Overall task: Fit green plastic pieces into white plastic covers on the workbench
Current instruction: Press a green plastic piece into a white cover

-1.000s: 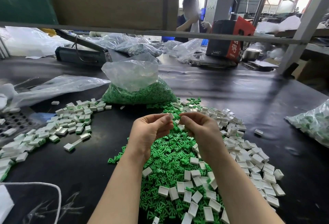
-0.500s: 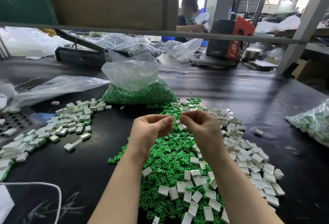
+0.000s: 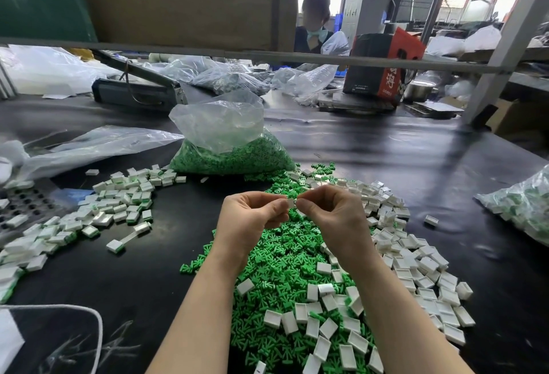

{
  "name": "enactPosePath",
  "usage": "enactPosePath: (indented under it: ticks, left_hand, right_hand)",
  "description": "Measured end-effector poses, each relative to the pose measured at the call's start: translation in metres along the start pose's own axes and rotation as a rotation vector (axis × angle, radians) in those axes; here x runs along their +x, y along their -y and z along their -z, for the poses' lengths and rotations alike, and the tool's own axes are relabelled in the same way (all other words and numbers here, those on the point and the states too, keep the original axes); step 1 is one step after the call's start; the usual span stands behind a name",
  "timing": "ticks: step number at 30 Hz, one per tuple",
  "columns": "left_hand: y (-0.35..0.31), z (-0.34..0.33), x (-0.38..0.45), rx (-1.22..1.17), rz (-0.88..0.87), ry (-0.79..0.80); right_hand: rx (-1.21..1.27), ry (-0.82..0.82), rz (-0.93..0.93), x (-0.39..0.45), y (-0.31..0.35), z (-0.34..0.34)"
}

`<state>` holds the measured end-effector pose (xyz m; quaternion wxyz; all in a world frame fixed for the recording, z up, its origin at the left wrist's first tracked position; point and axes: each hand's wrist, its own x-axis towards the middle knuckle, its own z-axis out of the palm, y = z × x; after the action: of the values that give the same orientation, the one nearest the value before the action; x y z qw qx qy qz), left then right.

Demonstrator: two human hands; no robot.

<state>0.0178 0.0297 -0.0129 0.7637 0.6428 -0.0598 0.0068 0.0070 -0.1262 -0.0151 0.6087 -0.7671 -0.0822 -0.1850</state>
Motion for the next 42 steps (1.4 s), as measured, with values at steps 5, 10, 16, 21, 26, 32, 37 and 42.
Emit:
enactPosePath:
  ticks: [5,10,16,21,26,32,37,42]
  left_hand:
    - [0.002,0.004,0.003,0.015,-0.004,0.029]
    - [0.007,0.005,0.008,0.222,-0.045,0.086]
    - [0.013,0.007,0.009,0.515,-0.005,0.310]
    - [0.012,0.009,0.007,0.483,0.027,0.386]
    - [0.008,0.008,0.006,0.555,-0.004,0.412]
    - [0.006,0.010,0.005,0.628,-0.009,0.432]
    - [0.006,0.010,0.004,0.663,-0.025,0.411]
    - [0.006,0.010,0.004,0.694,-0.043,0.396]
  right_hand:
    - [0.008,0.131,-0.059,0.000,-0.002,0.006]
    - [-0.203,0.359,-0.116,-0.002,-0.006,0.008]
    - [-0.197,0.409,-0.100,-0.002,-0.001,0.010]
    - [-0.216,0.499,-0.166,-0.003,-0.002,0.012]
    - [-0.192,0.530,-0.174,-0.003,-0.005,0.014]
    - [-0.231,0.570,-0.125,-0.002,-0.005,0.017]
    - [-0.276,0.577,-0.095,-0.002,-0.004,0.017]
    - [-0.331,0.565,-0.072,-0.002,-0.005,0.017]
